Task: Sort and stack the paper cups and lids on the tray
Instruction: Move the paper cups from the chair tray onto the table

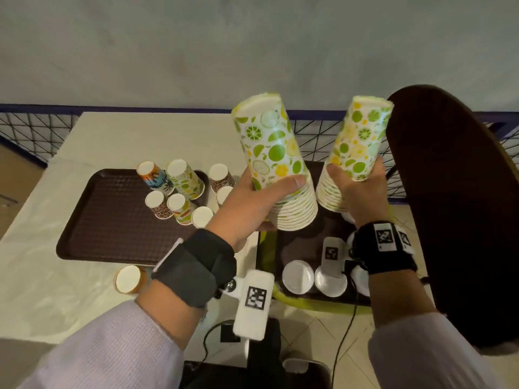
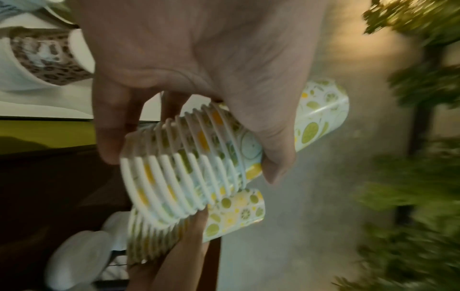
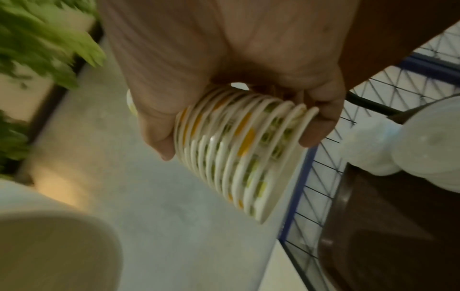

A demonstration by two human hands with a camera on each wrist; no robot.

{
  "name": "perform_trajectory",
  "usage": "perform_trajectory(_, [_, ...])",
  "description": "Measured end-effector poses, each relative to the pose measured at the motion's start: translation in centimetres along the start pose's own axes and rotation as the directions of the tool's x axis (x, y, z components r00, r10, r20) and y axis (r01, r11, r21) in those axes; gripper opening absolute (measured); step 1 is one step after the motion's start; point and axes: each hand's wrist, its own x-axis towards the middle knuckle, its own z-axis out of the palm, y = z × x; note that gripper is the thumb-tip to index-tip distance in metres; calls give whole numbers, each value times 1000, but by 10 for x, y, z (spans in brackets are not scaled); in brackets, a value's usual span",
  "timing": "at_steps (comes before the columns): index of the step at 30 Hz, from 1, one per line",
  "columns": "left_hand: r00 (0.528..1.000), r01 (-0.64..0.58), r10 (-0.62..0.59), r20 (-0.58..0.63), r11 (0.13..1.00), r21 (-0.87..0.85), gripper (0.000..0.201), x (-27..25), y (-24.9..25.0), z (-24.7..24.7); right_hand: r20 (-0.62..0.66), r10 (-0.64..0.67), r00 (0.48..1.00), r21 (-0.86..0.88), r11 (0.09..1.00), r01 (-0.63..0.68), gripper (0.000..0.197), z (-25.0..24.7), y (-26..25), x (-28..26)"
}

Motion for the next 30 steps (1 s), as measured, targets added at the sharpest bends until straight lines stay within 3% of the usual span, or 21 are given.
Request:
perform_trajectory(4, [993, -77, 72, 95, 996, 50, 55, -50, 29, -26, 6, -17, 1000, 90, 996, 16, 58, -21, -47, -54])
perform_trajectory(6, [981, -122, 112, 157, 991, 59, 57, -77, 37, -48, 18, -45, 999, 219, 975, 40, 64, -23, -62, -79])
perform_trajectory(12, [954, -211, 187, 234, 974, 84, 37, -140, 34, -145, 34, -90, 995, 360, 930, 71, 69, -10, -96, -168])
perform_trajectory(16, [957, -222, 193, 218, 968, 118, 64, -172, 24, -225, 101, -114, 988, 477, 878, 53, 69, 15, -119, -226])
perform_trajectory(19, [970, -203, 183, 160, 971, 123, 76, -187, 8, -286, 177, -117, 977, 561, 828, -3, 79, 42, -133, -268])
perform_trajectory(20, [976, -186, 170, 134, 975, 122, 82, -190, -1, -304, 196, -115, 974, 536, 844, -8, 71, 52, -139, -283])
perform_trajectory(22, [988, -142, 131, 84, 979, 146, 97, -191, -22, -334, 262, 1, 965, 533, 833, -146, 17, 76, -145, -306])
perform_trajectory(24, [995, -103, 100, 27, 982, 159, 101, -188, -49, -359, 301, -31, 953, 437, 893, -109, 7, 104, -151, -331])
perform_trajectory(25, [996, -89, 90, -4, 985, 151, 99, -183, -64, -369, 304, -86, 949, 394, 918, -43, 12, 117, -148, -337])
perform_trajectory(27, [996, -52, 61, -64, 990, 131, 102, -176, -99, -389, 323, -207, 923, 406, 912, 62, 65, 147, -143, -354])
perform_trajectory(28, [995, -29, 40, -91, 993, 117, 108, -171, -116, -397, 358, -210, 910, 380, 923, 64, 77, 160, -140, -362])
perform_trajectory(30, [991, 11, 0, -132, 996, 85, 112, -159, -150, -409, 430, -162, 888, 308, 951, 24, 75, 184, -133, -377])
